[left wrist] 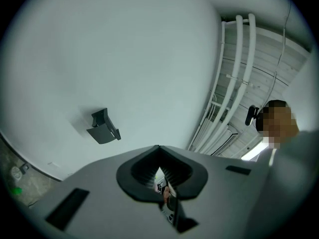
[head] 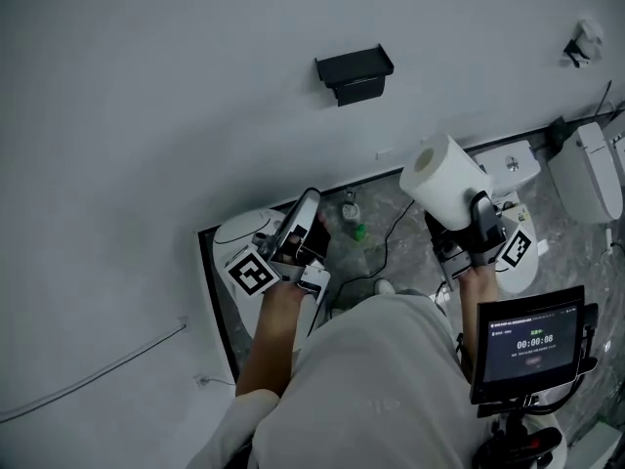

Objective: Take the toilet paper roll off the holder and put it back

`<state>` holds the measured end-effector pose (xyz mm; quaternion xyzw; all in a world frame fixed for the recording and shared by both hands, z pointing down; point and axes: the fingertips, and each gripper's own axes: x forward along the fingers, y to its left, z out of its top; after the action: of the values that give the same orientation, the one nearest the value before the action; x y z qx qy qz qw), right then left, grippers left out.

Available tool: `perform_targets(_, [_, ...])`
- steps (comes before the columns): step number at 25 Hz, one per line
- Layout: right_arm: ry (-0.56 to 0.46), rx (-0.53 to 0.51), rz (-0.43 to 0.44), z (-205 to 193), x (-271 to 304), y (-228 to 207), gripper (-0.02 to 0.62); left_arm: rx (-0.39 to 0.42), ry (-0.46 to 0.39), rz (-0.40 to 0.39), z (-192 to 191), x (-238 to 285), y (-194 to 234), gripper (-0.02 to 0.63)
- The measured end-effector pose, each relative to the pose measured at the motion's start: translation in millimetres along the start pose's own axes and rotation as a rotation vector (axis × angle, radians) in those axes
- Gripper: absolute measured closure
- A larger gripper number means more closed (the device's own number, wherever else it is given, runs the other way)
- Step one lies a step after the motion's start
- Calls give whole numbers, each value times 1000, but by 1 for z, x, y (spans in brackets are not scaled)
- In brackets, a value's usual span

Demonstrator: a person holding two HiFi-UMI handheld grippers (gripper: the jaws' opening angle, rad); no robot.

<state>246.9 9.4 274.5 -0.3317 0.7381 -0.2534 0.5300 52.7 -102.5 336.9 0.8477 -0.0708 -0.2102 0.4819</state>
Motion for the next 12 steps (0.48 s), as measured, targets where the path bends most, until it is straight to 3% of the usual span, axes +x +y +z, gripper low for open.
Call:
perform_targets(4, [3, -15, -12, -2, -3, -1, 48, 59, 52, 31, -11, 1, 4, 601])
perform_targets(6, [5, -10, -13, -3, -5, -1, 49, 88, 34, 36, -10, -2, 3, 601])
perform_targets(10, [13, 2, -12, -6, -6, -2, 48, -12, -48, -87, 2, -6, -15, 600])
perform_targets(12, [21, 5, -11, -7, -6, -3, 48, -29, -64, -108, 4, -9, -19, 600])
